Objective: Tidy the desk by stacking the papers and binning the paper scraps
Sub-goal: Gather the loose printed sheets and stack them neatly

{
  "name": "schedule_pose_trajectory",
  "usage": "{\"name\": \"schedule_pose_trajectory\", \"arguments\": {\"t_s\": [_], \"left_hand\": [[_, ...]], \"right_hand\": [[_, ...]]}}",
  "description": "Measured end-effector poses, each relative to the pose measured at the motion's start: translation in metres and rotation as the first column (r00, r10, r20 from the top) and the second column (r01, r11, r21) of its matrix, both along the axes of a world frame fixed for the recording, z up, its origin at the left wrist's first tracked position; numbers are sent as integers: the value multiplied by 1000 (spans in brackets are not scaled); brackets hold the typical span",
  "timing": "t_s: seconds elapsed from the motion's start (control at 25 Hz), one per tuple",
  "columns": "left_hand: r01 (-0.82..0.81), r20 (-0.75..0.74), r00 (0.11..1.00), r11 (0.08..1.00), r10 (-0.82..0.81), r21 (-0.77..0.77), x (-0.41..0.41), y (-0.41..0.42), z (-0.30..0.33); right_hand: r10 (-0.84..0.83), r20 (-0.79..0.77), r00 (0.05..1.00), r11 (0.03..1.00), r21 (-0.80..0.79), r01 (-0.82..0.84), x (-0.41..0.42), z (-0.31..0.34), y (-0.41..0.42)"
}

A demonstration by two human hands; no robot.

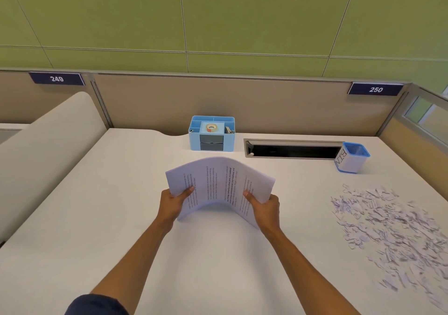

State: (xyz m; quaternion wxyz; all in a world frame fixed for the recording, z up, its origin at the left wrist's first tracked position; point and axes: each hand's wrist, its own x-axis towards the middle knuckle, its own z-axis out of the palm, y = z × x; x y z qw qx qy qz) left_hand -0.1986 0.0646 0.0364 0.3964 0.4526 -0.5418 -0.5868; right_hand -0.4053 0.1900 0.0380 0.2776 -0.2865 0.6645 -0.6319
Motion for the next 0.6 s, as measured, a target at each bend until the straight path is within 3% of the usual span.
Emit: {"name": "schedule_pose_trajectory", "arguments": {"t_s": [0.6], "left_hand": [[-25,-23,999,1000,26,4,-5,12,-9]], "right_hand": [[14,41,999,999,32,-15,-7,-10,7]]}}
